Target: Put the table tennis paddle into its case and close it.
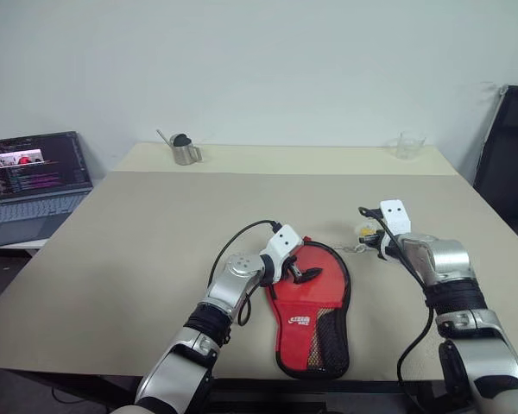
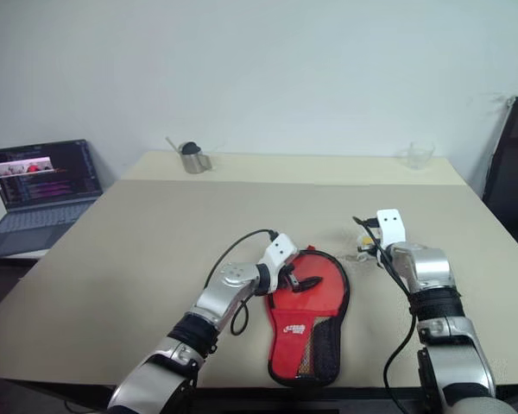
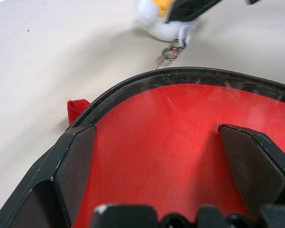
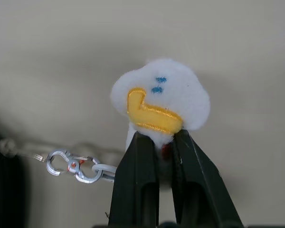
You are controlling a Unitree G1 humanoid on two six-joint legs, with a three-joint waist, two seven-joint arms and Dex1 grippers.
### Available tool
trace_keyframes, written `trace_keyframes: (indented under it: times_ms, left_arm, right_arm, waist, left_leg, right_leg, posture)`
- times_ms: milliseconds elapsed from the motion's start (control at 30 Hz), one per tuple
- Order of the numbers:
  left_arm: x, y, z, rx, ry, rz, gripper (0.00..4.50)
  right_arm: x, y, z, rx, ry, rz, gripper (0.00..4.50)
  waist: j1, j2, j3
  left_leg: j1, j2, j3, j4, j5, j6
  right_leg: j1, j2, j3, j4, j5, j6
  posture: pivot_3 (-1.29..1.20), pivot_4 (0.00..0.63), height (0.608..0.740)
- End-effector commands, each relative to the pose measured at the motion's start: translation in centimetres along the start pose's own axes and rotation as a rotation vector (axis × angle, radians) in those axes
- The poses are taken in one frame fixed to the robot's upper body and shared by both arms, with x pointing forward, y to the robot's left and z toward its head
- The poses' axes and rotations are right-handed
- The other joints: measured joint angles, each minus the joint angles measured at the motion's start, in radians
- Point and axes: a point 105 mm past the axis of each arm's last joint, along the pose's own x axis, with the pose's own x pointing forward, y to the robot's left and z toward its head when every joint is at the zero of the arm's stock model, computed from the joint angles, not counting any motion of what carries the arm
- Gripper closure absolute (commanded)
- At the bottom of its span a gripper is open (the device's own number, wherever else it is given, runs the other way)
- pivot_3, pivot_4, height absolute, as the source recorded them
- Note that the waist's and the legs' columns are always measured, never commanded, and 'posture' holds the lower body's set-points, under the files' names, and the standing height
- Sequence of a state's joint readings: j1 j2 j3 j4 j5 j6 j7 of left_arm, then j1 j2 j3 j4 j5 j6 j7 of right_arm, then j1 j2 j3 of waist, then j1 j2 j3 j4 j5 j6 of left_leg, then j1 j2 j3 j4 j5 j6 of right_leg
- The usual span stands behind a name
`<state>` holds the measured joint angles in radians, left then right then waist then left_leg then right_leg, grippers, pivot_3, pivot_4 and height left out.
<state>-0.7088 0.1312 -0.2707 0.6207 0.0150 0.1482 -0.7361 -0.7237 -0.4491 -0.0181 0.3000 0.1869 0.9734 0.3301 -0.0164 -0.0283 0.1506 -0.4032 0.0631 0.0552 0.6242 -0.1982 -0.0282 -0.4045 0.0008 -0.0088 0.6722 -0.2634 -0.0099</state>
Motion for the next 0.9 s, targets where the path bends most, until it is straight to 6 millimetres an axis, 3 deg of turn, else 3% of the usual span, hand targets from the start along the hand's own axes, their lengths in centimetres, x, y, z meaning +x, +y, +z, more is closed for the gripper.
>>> trace_keyframes:
  times_ms: [33, 233, 600, 900]
  left_arm:
    - [-0.3, -1.8, -6.4, -0.054, 0.228, -0.048, 0.00]
    - [-0.3, -2.0, -6.4, -0.047, 0.229, -0.056, 0.00]
    - [-0.4, -2.2, -6.8, -0.037, 0.241, -0.064, 0.00]
    - [-0.3, -2.6, -7.2, -0.027, 0.255, -0.074, 0.00]
  right_arm:
    - [-2.0, -0.4, 0.3, -0.036, -0.012, 0.027, 4.49]
    - [-3.7, -0.3, -1.0, -0.073, 0.021, 0.063, 4.49]
    - [-6.6, 1.8, -4.7, -0.167, 0.116, 0.218, 4.49]
    - [-8.4, 1.5, -7.8, -0.245, 0.192, 0.297, 4.49]
  waist:
    - [0.001, 0.000, 0.000]
    - [0.002, 0.000, 0.000]
    - [0.009, -0.002, -0.001]
    - [0.014, -0.007, -0.008]
  left_leg:
    - [0.000, 0.000, 0.000, 0.000, 0.000, 0.000]
    - [-0.001, 0.000, -0.001, -0.002, 0.000, 0.000]
    - [-0.005, -0.001, -0.001, -0.003, -0.004, 0.005]
    - [-0.004, -0.002, -0.002, -0.009, -0.004, 0.005]
  right_leg:
    - [0.000, 0.000, 0.000, 0.000, 0.000, 0.000]
    - [0.001, 0.000, -0.001, -0.007, 0.001, 0.001]
    - [0.000, 0.000, -0.002, -0.014, 0.001, 0.002]
    - [0.001, 0.000, -0.004, -0.021, 0.001, 0.002]
  posture:
    - [0.00, 0.150, 0.740]
    - [0.00, 0.150, 0.740]
    - [0.00, 0.150, 0.740]
    - [0.00, 0.150, 0.740]
